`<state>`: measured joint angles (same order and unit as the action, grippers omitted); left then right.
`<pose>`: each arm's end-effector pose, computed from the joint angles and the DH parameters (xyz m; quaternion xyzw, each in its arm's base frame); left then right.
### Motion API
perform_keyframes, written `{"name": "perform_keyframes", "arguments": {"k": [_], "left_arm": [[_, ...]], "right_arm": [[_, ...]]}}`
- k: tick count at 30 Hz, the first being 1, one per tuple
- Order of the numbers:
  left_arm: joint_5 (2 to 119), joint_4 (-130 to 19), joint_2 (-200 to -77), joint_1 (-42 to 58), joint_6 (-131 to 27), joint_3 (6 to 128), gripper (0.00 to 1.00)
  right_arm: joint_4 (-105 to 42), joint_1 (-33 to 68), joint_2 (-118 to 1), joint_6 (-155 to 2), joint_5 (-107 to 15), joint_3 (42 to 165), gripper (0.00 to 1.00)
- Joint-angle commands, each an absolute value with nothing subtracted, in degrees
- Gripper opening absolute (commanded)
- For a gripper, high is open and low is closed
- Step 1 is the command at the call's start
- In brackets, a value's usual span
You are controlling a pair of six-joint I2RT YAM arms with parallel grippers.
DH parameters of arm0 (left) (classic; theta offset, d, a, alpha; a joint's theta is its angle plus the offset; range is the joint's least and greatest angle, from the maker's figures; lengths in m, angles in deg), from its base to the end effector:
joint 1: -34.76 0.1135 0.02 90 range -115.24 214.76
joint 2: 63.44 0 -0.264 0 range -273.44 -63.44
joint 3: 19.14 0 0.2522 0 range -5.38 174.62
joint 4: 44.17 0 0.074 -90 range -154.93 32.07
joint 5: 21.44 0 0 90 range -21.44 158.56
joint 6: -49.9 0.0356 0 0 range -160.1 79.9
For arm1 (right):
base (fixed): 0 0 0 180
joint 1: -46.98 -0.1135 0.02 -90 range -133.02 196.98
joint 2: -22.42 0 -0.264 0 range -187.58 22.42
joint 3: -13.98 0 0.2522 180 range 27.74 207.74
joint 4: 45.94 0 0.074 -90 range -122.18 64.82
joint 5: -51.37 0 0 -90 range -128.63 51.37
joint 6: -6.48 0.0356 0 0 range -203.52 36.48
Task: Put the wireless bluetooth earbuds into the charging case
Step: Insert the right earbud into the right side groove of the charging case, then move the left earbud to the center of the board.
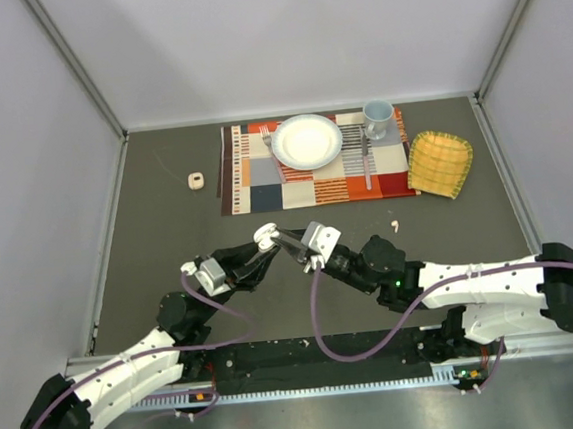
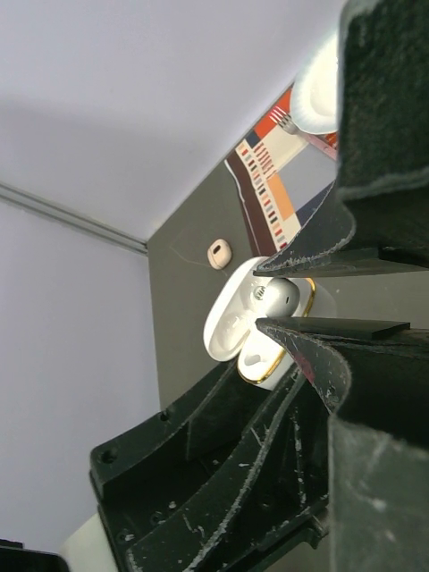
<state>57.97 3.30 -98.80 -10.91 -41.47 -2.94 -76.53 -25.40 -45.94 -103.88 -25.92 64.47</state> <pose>0.0924 -0.1039 0.2352 0.2659 0.4430 -0.3845 0.7650 0.0888 0.2538 0.3054 -0.3895 0.4908 0.2783 0.7280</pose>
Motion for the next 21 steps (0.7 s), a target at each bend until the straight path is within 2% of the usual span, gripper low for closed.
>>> {"name": "perform_keyframes", "arguments": {"k": [1,4,7,8,14,21], "left_arm": [[58.4,8.2,-98.1,-11.0,-41.0,-2.4,0.00],[58.2,8.2,-98.2,-11.0,-41.0,-2.4,0.00],[58.2,8.3,-98.5,-11.0,-41.2,-2.4,0.00],[58.3,8.3,-98.6,-11.0,-41.2,-2.4,0.00],[58.3,8.3,-98.8,-11.0,-41.2,-2.6,0.00],[59.2,7.9,-98.3,-11.0,-41.2,-3.1,0.00]], "right_arm": [[-71.3,-25.9,-44.7,-102.7,-26.0,65.4,0.00],[-68.3,-25.8,-45.1,-102.0,-25.9,66.6,0.00],[-67.8,-25.8,-45.4,-101.0,-25.2,67.1,0.09],[-67.7,-25.8,-45.3,-100.7,-25.1,67.2,0.23],[-67.4,-25.8,-44.0,-97.9,-24.7,68.8,0.59],[-76.3,-25.7,-36.2,-93.2,-22.0,66.9,0.84]]}}
